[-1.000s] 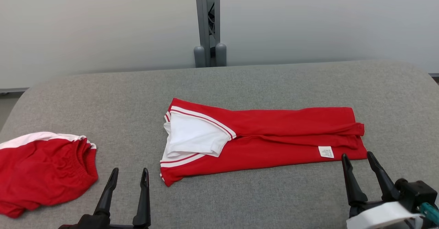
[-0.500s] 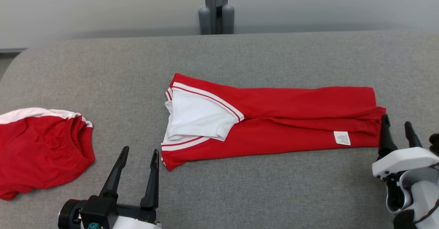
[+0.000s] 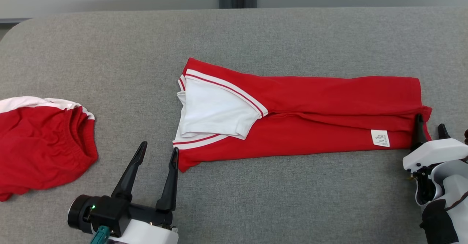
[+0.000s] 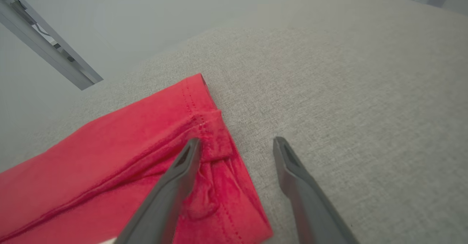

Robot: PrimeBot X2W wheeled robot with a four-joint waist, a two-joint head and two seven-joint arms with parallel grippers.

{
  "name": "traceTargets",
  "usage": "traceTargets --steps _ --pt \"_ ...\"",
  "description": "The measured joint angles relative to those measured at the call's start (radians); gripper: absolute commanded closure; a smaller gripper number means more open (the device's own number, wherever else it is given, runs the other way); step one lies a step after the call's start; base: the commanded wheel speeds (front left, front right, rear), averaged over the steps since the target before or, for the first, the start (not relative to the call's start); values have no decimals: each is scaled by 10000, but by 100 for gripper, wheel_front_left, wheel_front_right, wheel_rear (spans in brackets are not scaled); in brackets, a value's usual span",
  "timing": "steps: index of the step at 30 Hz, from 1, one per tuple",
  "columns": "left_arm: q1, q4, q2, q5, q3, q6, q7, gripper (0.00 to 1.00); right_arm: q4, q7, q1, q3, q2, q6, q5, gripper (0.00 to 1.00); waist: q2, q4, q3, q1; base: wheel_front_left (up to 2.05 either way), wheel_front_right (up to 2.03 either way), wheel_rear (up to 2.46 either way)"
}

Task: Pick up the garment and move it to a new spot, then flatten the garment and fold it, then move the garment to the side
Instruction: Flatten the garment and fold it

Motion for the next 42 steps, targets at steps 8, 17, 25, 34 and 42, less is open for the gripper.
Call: traceTargets --steps 8,17,25,34,42 --pt "-147 -33 -4 0 8 -186 0 0 951 -52 -383 -224 -6 0 -128 44 0 176 192 0 0 0 0" --pt "-108 35 -6 2 48 -257 0 0 171 0 -102 -343 -132 2 -228 100 0 211 -207 0 0 0 0" --pt "67 31 -6 19 44 -257 0 0 -245 0 38 -255 -1129 0 -514 100 0 -23 -606 0 0 0 0" --pt "153 107 -6 31 13 -251 -2 0 -508 25 -186 558 -1360 0 -539 100 0 -218 -919 0 0 0 0" --pt "198 349 -10 -50 -224 -155 -2 0 -2013 796 -28 2633 -428 -2 552 100 0 -152 -1214 0 0 0 0"
